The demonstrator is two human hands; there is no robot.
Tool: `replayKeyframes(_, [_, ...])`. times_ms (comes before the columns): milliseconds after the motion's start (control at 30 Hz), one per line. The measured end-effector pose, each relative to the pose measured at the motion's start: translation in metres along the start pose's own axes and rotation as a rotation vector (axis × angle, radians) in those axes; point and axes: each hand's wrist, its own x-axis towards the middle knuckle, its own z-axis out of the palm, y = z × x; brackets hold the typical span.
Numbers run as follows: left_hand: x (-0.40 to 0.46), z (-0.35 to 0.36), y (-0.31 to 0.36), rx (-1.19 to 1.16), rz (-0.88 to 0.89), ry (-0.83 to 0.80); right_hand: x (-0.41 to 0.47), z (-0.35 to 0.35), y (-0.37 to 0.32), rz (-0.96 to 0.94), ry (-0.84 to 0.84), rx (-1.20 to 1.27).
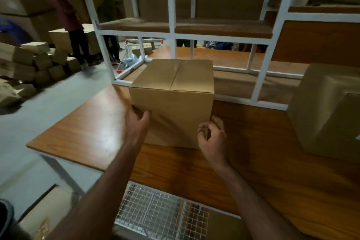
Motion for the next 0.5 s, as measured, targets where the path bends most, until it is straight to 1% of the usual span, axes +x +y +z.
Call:
replayKeyframes(67, [0.025, -0.024, -0.007, 0.044, -0.005, 0.027, 0.01, 0.029, -0.014, -0.028, -0.048, -0.002])
replayKeyframes(267, [0.101, -0.085, -0.026, 0.061, -0.055, 0.136, 0.043, 0.113, -0.051, -0.124, -0.153, 0.04])
replayKeyframes(367, [0.137, -0.114, -0.041, 0.077, -0.048, 0.129, 0.056, 0.148, -0.07, -0.113, -0.201, 0.043])
replayKeyframes(500, [0.175, -0.14, -0.047, 0.05, -0.018, 0.063, 0.075, 0.192, -0.09, -0.101, -0.219, 0.029])
